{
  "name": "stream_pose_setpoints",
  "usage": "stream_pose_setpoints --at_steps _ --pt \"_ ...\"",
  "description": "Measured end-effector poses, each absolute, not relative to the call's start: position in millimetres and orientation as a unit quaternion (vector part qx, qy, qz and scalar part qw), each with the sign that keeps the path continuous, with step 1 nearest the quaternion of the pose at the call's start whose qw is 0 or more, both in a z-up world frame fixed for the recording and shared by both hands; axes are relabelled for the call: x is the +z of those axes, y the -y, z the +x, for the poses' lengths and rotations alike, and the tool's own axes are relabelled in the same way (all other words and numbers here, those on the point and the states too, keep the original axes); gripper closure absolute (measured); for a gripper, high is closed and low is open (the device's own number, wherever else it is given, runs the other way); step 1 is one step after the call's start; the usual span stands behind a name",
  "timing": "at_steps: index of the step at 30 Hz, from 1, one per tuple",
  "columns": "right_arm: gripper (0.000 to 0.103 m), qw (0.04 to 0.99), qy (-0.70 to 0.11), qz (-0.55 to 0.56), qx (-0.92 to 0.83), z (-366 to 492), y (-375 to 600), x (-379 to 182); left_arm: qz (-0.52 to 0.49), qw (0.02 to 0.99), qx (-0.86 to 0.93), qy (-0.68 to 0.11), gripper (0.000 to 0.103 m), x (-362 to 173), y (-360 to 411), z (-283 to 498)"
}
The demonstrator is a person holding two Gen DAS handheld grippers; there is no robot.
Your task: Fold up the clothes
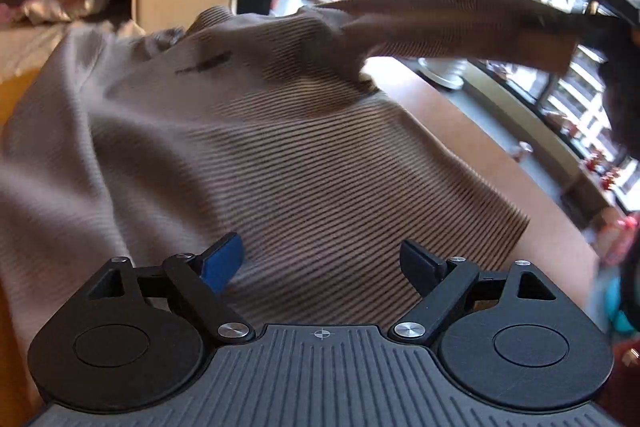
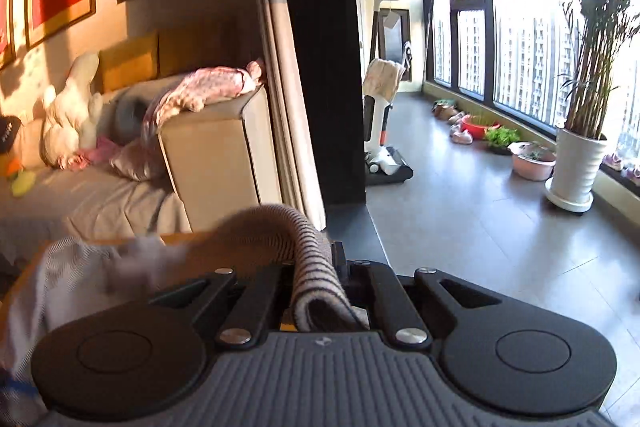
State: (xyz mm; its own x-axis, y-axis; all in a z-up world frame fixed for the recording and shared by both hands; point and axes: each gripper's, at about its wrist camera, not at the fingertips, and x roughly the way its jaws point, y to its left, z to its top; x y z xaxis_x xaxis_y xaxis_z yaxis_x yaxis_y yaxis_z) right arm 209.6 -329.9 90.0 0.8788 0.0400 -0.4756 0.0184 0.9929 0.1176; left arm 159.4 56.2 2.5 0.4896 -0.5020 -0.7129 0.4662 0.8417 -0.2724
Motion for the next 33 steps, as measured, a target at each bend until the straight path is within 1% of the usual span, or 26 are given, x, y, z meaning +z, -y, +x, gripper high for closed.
stream_pose_setpoints --at_steps 2,5,9,12,14,17,20,21,22,23,24,26,28,30,33 --pt "0.098 0.959 -0.266 0.092 0.024 224 339 103 -0.04 0.851 -0.293 -0.433 0.01 4 -63 152" --pt "0.098 0.939 -0.305 0.149 0.066 252 334 110 -0.058 0.845 -0.3 -0.438 0.008 5 -70 149" --pt "0.098 0.928 -0.335 0.127 0.101 276 278 113 -0.092 0.844 -0.295 -0.439 0.008 9 -76 157" --pt "0.098 0.919 -0.357 0.109 0.128 294 235 114 -0.119 0.852 -0.282 -0.425 0.007 19 -85 172" --pt "0.095 0.912 -0.371 0.097 0.145 305 206 115 -0.122 0.859 -0.273 -0.416 0.005 26 -87 177" --pt "0.088 0.901 -0.392 0.079 0.171 323 163 117 -0.12 0.864 -0.266 -0.41 0.004 31 -88 179" --pt "0.076 0.888 -0.412 0.06 0.197 341 120 119 -0.122 0.865 -0.261 -0.41 0.002 31 -88 182" --pt "0.062 0.883 -0.419 0.054 0.205 347 106 120 -0.123 0.865 -0.26 -0.411 0.002 30 -88 183" --pt "0.044 0.885 -0.416 0.035 0.206 344 103 119 -0.125 0.865 -0.258 -0.412 0.002 28 -88 185" --pt "0.037 0.889 -0.411 0.012 0.203 340 101 119 -0.127 0.864 -0.256 -0.414 0.001 27 -89 186" --pt "0.034 0.893 -0.403 -0.013 0.2 336 99 119 -0.128 0.864 -0.253 -0.416 0.001 26 -90 187" --pt "0.033 0.896 -0.396 -0.028 0.199 328 102 120 -0.131 0.863 -0.247 -0.42 0.001 23 -92 189" --pt "0.029 0.891 -0.4 0.012 0.214 324 116 123 -0.14 0.86 -0.244 -0.427 0.001 20 -92 194" --pt "0.028 0.894 -0.389 0.047 0.218 321 132 125 -0.148 0.856 -0.241 -0.433 0.001 18 -92 198" --pt "0.028 0.908 -0.359 0.06 0.207 313 151 120 -0.145 0.855 -0.237 -0.438 0.001 15 -90 202"
